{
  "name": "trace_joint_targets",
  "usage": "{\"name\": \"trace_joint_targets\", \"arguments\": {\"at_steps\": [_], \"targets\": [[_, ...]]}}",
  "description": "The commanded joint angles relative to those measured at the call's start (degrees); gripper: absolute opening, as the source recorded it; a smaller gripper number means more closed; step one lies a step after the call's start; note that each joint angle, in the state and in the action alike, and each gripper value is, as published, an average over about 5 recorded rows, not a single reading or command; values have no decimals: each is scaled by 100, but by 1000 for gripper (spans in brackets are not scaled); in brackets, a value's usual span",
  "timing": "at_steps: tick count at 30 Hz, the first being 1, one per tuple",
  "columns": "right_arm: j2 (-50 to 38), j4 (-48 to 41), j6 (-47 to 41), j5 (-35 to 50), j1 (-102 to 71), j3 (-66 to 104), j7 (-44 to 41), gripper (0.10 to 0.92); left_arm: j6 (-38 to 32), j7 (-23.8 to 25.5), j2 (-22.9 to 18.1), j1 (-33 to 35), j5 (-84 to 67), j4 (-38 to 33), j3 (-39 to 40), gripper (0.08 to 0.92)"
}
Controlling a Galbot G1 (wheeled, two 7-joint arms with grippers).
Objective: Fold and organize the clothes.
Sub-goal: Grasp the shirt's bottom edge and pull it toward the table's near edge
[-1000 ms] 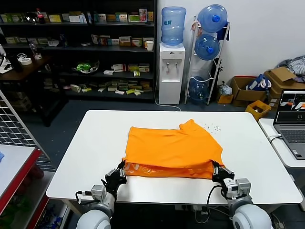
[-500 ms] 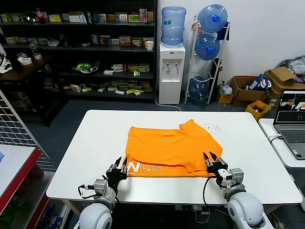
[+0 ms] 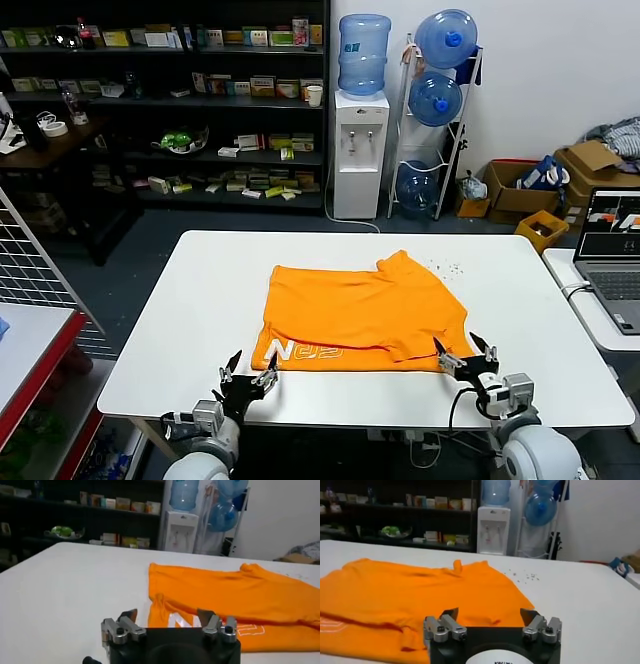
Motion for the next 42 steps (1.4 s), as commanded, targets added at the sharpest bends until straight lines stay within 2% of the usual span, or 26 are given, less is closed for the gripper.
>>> {"name": "trace_joint_targets", "arguments": {"at_steps": [1, 14, 17, 20, 37, 40, 42], "targets": [[-43, -286, -85, 373, -222, 191, -129, 822, -63, 226, -86, -108, -22, 468, -31, 821], [-35, -315, -317, 415, -185, 123, -41, 817, 205, 113, -6, -128, -80, 351, -13, 823], [-32, -308, -317, 413, -180, 106, -21, 766, 232, 90, -12, -122, -78, 307, 8, 823], [-34, -302, -326, 410, -184, 100, 8, 680, 233, 86, -19, -129, -73, 312, 26, 803], [-46, -208, -287, 468, -264, 138, 164, 187, 167, -107, -45, -153, 29, 368, 52, 316], [-80, -36, -261, 532, -354, 177, 215, 131, 163, -183, 4, -78, 41, 178, 47, 230], [-127, 165, -277, 601, -476, 232, 254, 124, 189, -241, 81, 30, -4, -32, 42, 169]]}}
